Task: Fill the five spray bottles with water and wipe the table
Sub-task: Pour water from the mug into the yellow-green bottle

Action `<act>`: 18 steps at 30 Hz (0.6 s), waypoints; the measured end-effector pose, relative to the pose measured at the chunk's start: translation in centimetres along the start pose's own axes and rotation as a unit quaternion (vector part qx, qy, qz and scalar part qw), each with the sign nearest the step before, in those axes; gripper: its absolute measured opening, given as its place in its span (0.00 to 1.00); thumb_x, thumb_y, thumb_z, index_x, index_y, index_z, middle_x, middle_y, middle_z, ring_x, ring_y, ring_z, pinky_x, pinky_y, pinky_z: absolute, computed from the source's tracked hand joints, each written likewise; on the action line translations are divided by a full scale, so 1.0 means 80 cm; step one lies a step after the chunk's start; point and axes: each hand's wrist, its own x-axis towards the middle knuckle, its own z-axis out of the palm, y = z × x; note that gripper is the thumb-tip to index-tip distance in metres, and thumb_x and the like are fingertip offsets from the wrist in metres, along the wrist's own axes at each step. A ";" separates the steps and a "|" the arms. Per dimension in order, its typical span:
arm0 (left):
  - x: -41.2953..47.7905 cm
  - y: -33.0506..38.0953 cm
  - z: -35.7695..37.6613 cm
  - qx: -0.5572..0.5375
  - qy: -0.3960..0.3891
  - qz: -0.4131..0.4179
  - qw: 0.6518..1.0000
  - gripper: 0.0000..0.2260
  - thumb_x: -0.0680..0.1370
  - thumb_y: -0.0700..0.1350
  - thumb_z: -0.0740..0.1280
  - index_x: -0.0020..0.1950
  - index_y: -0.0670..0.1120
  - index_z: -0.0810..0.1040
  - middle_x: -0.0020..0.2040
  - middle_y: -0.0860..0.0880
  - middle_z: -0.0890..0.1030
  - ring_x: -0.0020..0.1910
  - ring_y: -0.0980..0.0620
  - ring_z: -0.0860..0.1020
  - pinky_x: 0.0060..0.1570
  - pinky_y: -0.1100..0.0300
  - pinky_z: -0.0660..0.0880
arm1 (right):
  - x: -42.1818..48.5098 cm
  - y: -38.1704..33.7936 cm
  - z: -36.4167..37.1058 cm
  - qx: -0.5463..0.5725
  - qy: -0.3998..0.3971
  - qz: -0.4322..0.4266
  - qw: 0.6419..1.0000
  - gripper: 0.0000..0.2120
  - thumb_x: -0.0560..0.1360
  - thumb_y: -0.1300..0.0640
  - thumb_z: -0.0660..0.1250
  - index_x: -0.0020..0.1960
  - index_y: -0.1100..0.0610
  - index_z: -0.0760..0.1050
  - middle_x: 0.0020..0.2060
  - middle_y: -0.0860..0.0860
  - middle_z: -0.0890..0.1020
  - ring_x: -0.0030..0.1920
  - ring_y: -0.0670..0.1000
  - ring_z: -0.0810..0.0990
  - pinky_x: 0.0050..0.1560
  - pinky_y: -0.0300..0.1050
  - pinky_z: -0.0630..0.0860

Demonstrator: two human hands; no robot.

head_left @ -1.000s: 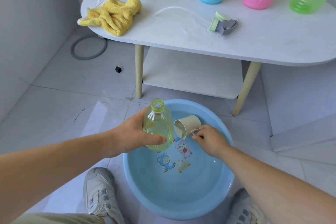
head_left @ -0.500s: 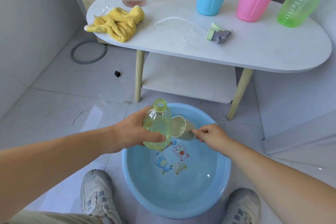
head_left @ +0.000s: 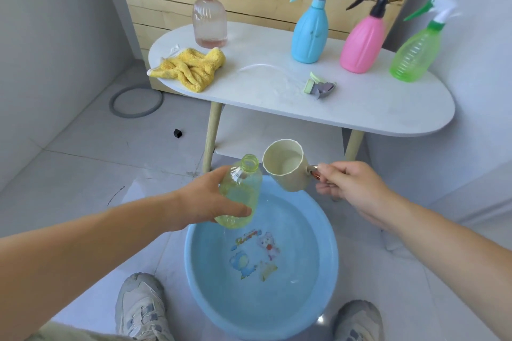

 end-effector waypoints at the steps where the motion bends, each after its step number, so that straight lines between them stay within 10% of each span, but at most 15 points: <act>1: -0.002 0.003 0.003 -0.005 0.000 0.000 1.000 0.38 0.56 0.52 0.81 0.64 0.64 0.75 0.57 0.50 0.82 0.55 0.48 0.84 0.52 0.44 0.84 | -0.006 -0.011 -0.005 -0.001 0.006 -0.015 1.000 0.15 0.79 0.53 0.67 0.35 0.57 0.81 0.36 0.52 0.83 0.44 0.56 0.85 0.54 0.47 0.80; 18: -0.003 0.024 0.018 -0.018 0.009 -0.006 1.000 0.39 0.58 0.51 0.82 0.68 0.60 0.73 0.57 0.48 0.83 0.54 0.46 0.85 0.52 0.41 0.83 | -0.063 -0.098 -0.023 -0.046 0.030 -0.167 0.984 0.13 0.71 0.43 0.68 0.43 0.52 0.85 0.41 0.51 0.86 0.47 0.49 0.86 0.62 0.58 0.77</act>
